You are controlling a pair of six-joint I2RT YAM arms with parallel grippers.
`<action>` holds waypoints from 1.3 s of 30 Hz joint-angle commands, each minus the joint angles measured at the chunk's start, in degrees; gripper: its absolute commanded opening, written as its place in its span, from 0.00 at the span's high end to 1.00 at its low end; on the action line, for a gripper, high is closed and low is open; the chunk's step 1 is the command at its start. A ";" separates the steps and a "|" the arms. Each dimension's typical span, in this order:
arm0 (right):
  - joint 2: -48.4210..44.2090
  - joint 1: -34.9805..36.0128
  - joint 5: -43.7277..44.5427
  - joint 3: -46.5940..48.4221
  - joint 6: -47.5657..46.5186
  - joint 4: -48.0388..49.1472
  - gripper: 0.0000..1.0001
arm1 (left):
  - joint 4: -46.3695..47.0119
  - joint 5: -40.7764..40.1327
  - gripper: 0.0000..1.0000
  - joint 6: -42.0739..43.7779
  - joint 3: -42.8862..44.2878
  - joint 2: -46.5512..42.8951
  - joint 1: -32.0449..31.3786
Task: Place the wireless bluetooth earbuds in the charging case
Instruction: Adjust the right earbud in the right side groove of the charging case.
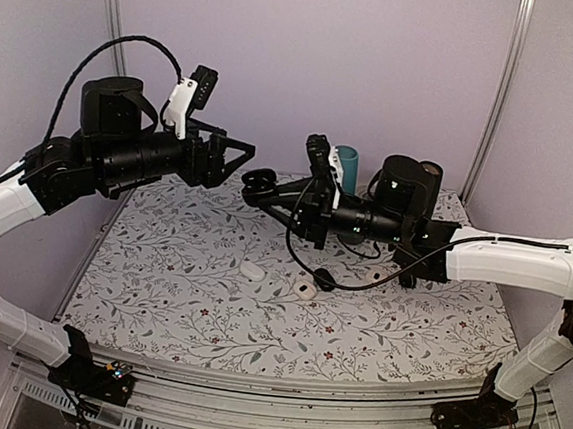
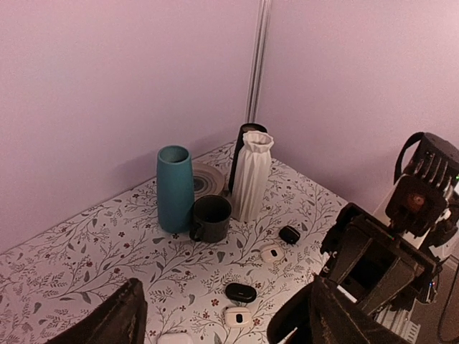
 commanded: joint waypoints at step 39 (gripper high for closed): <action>2.64 -1.47 -23.78 6.39 1.51 -10.70 0.97 | -4.96 6.84 0.12 25.99 -3.98 -4.03 -4.75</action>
